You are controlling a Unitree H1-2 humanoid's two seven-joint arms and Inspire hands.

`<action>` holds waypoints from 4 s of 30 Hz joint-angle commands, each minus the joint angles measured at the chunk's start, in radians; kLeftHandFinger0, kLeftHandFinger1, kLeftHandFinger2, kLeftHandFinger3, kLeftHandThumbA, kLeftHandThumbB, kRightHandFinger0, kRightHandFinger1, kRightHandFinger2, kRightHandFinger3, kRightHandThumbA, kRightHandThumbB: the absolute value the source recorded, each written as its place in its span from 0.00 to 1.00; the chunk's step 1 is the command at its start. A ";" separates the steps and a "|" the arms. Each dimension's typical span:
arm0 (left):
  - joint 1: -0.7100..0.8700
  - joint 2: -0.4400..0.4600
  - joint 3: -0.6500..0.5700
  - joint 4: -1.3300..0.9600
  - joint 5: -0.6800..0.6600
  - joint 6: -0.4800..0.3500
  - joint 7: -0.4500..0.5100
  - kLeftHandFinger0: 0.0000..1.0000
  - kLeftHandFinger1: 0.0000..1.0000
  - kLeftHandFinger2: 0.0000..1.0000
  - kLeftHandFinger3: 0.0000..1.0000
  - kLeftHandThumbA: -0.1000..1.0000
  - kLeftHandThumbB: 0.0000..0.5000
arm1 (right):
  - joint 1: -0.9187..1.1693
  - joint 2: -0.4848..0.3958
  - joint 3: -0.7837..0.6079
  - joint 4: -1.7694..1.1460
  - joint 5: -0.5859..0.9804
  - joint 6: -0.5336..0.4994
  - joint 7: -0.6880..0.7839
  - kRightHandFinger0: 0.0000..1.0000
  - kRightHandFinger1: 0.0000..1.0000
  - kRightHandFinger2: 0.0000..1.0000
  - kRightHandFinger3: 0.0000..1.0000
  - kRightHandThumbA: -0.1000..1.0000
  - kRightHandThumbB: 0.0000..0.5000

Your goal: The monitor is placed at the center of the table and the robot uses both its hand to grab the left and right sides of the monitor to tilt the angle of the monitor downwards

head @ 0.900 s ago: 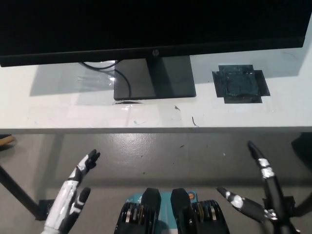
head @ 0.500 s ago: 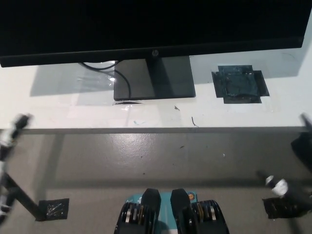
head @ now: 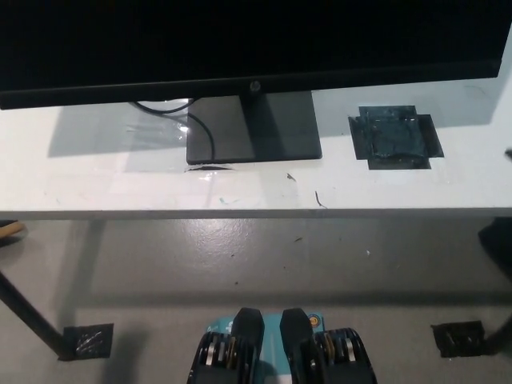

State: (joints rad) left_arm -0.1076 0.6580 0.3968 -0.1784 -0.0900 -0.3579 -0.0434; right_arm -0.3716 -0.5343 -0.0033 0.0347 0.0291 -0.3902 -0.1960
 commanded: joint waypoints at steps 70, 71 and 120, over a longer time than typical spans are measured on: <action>-0.917 0.156 -0.478 1.097 0.161 0.101 -0.351 1.00 1.00 1.00 1.00 1.00 0.87 | -0.872 0.018 0.110 1.234 -0.020 0.171 0.650 1.00 1.00 1.00 1.00 1.00 1.00; -0.923 0.150 -0.477 1.114 0.157 0.087 -0.351 1.00 1.00 1.00 1.00 1.00 0.87 | -0.871 0.020 0.109 1.236 -0.018 0.170 0.653 1.00 1.00 1.00 1.00 1.00 1.00; -1.150 0.121 -1.023 1.489 0.624 -0.049 0.027 1.00 1.00 1.00 1.00 0.85 1.00 | -0.946 0.049 0.285 1.236 -0.263 0.058 0.426 1.00 1.00 1.00 1.00 0.79 1.00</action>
State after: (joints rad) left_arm -1.1554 0.7530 -0.5522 1.2831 0.3562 -0.4052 -0.1870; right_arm -1.2009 -0.5174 0.2295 1.3146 -0.1302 -0.2232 0.3651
